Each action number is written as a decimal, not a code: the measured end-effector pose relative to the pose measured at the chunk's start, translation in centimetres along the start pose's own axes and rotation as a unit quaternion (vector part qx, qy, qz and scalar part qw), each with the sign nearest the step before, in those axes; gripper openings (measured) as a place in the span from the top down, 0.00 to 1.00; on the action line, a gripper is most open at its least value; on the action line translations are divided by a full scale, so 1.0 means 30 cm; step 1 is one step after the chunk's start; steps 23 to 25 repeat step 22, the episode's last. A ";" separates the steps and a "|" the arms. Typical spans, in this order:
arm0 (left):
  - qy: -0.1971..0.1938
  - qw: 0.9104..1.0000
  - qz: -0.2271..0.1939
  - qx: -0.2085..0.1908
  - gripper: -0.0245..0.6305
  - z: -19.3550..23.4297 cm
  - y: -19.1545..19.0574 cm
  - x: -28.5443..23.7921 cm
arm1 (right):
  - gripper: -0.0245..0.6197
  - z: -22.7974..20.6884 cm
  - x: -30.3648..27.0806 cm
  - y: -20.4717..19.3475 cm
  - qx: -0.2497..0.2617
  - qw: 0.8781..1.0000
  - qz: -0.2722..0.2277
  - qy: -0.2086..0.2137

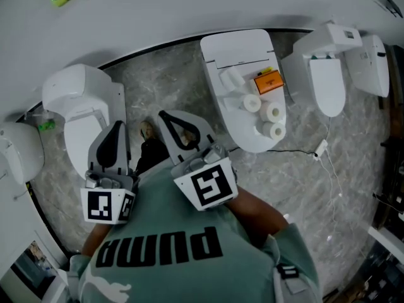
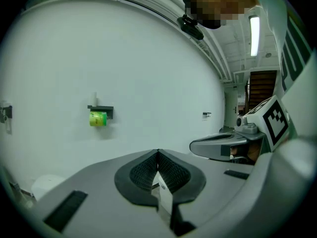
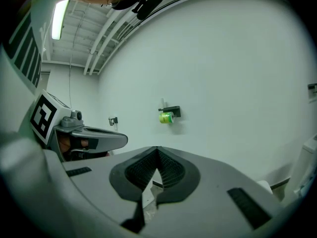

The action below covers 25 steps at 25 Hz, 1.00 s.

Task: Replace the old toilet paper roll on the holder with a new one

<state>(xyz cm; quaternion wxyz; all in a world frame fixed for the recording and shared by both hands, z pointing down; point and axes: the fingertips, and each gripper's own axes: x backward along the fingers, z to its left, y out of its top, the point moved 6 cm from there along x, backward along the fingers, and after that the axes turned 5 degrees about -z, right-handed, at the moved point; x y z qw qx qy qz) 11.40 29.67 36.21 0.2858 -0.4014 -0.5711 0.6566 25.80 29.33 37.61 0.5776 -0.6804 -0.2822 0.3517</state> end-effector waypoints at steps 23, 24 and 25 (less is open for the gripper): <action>-0.009 1.000 -0.010 0.009 0.96 -0.017 0.022 -0.024 | 0.96 -0.022 0.015 0.030 0.007 1.000 -0.016 -0.018; -0.009 1.000 -0.010 0.009 0.96 -0.017 0.022 -0.024 | 0.96 -0.022 0.015 0.030 0.007 1.000 -0.016 -0.018; -0.009 1.000 -0.010 0.009 0.96 -0.017 0.022 -0.024 | 0.96 -0.022 0.015 0.030 0.007 1.000 -0.016 -0.018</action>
